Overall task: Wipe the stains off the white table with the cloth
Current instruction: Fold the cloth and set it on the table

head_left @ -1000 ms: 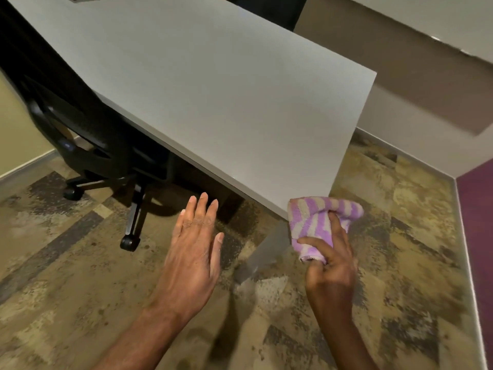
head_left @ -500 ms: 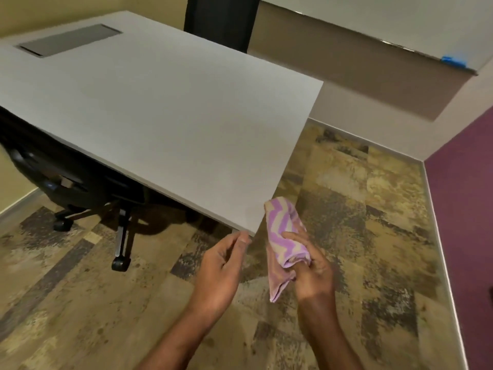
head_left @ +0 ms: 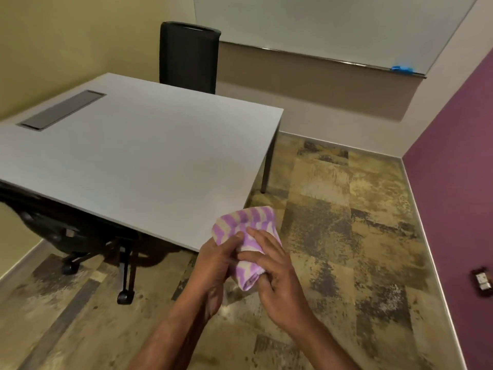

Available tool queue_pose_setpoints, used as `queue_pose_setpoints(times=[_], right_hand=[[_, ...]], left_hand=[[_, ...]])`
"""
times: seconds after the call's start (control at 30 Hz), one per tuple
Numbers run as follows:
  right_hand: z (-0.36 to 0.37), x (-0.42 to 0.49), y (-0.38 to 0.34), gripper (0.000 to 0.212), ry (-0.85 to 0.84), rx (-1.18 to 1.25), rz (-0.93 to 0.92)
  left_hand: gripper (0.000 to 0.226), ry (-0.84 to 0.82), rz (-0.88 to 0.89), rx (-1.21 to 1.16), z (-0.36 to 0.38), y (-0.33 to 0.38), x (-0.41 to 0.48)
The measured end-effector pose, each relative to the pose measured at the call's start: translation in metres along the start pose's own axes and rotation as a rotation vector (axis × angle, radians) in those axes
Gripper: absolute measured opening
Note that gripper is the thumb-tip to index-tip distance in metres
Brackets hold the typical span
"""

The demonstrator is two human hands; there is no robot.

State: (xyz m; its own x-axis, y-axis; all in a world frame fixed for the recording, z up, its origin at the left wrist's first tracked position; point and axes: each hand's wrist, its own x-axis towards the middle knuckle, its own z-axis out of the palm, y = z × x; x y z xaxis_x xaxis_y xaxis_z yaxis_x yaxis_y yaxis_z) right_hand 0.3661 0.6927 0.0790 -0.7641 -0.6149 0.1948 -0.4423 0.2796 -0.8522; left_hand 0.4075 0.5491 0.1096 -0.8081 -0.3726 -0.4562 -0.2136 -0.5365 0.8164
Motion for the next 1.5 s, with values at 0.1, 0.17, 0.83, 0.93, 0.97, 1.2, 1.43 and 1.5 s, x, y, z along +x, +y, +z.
queue_pose_setpoints(times=[0.1,0.17,0.83,0.93,0.97,1.2,1.43,1.5], right_hand=[[-0.018,0.001,-0.012,0.074,-0.095,0.022,0.019],[-0.030,0.004,-0.021,0.076,-0.130,0.106,0.028],[-0.044,0.073,-0.040,0.065,-0.267,1.146,0.878],[-0.039,0.076,-0.035,0.067,-0.295,1.213,0.896],[-0.039,0.079,-0.034,0.066,-0.285,1.224,0.898],[-0.052,0.123,-0.024,0.066,-0.250,1.110,0.843],[-0.088,0.189,0.001,0.056,-0.205,0.831,0.745],[-0.103,0.210,0.010,0.056,-0.218,0.754,0.719]], left_hand=[[0.021,0.061,-0.001,-0.017,0.011,0.010,-0.005],[0.022,0.095,0.014,-0.049,0.016,0.018,-0.007],[0.046,-0.195,-0.184,-0.406,-0.026,0.088,-0.024],[0.054,-0.192,-0.199,-0.399,-0.026,0.095,-0.016],[0.056,-0.182,-0.196,-0.388,-0.026,0.097,-0.013],[0.056,-0.082,-0.141,-0.197,-0.028,0.100,0.020],[0.054,0.048,-0.101,0.076,0.008,0.106,0.061],[0.058,0.080,-0.097,0.074,0.025,0.107,0.077]])
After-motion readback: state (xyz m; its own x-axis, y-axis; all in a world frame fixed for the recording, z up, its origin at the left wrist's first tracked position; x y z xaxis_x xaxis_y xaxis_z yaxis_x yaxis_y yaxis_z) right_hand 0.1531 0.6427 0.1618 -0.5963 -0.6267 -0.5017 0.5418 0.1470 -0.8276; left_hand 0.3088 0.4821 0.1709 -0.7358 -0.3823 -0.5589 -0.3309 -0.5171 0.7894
